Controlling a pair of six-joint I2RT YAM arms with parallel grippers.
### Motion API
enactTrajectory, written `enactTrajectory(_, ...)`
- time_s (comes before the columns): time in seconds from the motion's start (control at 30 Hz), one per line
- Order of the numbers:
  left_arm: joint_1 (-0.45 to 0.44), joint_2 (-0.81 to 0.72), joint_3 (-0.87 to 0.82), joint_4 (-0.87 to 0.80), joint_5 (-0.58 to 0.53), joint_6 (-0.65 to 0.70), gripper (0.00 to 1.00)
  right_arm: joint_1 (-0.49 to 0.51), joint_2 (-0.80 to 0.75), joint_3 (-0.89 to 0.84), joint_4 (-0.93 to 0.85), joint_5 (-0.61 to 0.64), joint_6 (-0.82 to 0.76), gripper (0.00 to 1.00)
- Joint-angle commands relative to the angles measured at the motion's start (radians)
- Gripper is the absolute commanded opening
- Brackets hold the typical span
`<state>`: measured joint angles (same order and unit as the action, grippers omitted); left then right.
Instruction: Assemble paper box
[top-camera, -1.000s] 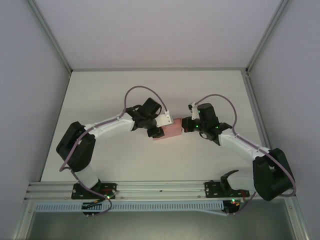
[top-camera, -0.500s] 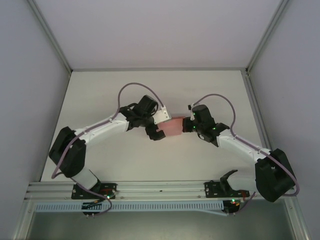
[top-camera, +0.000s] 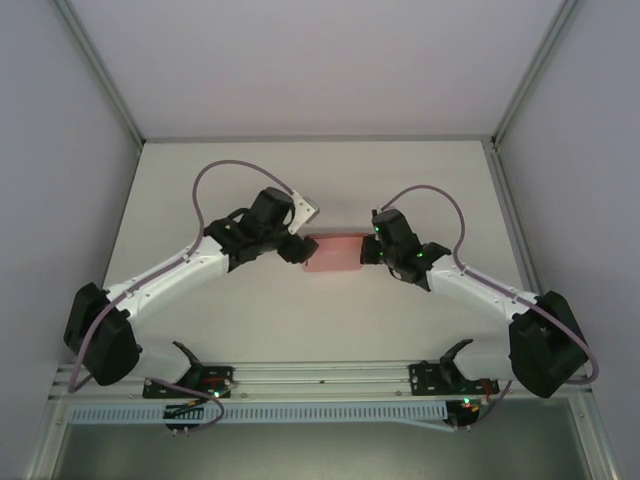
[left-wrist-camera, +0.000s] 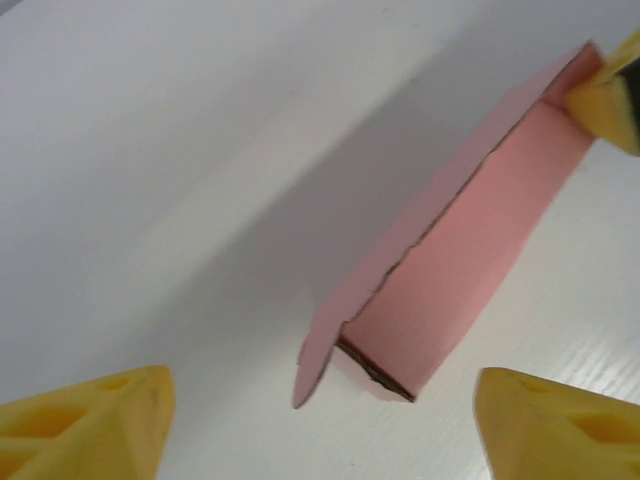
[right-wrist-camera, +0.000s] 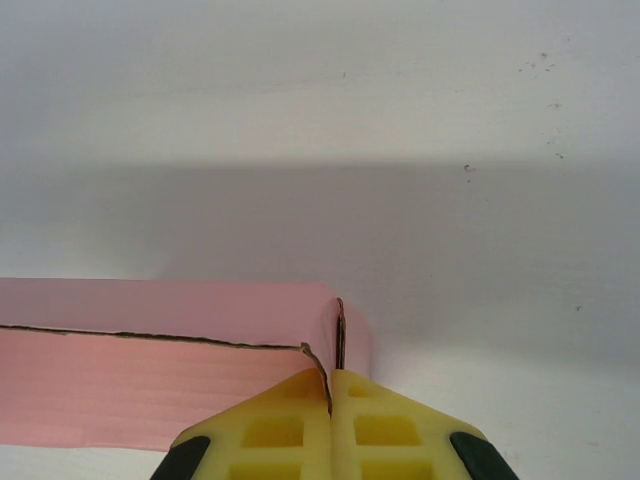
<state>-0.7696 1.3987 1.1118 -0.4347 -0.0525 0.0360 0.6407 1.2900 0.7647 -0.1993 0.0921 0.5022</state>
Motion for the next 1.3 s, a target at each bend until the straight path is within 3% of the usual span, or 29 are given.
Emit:
enactTrajectory(0.0, 0.029, 0.07, 0.029, -0.027, -0.013, -0.068, 0.65, 0.019, 0.043, -0.01, -0.181, 0.016, 0.014, 0.0)
enactTrajectory(0.07, 0.043, 0.105, 0.044, -0.034, 0.011, -0.066, 0.55, 0.025, 0.042, -0.007, -0.182, 0.02, 0.013, 0.0)
enactTrajectory(0.4, 0.066, 0.123, 0.021, 0.007, 0.061, -0.037, 0.48, 0.04, 0.048, 0.008, -0.199, 0.022, 0.0, 0.0)
enactTrajectory(0.57, 0.067, 0.138, 0.027, 0.006, 0.092, -0.062, 0.26, 0.045, 0.056, 0.018, -0.218, 0.045, -0.004, 0.0)
enactTrajectory(0.77, 0.068, 0.116, 0.011, 0.027, 0.115, -0.074, 0.17, 0.074, 0.079, 0.039, -0.242, 0.081, -0.014, 0.0)
enactTrajectory(0.87, 0.067, 0.127, 0.005, 0.042, 0.122, -0.072, 0.08, 0.088, 0.082, 0.044, -0.244, 0.091, -0.016, 0.0)
enactTrajectory(0.9, 0.068, 0.133, 0.003, 0.049, 0.118, -0.078, 0.0, 0.093, 0.08, 0.043, -0.239, 0.092, -0.016, 0.0)
enactTrajectory(1.1, 0.067, 0.128, 0.007, 0.054, 0.151, -0.196, 0.0, 0.121, 0.086, 0.042, -0.267, 0.147, -0.008, 0.0)
enactTrajectory(1.27, 0.087, 0.138, 0.046, -0.028, 0.297, -0.414, 0.0, 0.165, 0.105, 0.072, -0.341, 0.243, 0.031, 0.0)
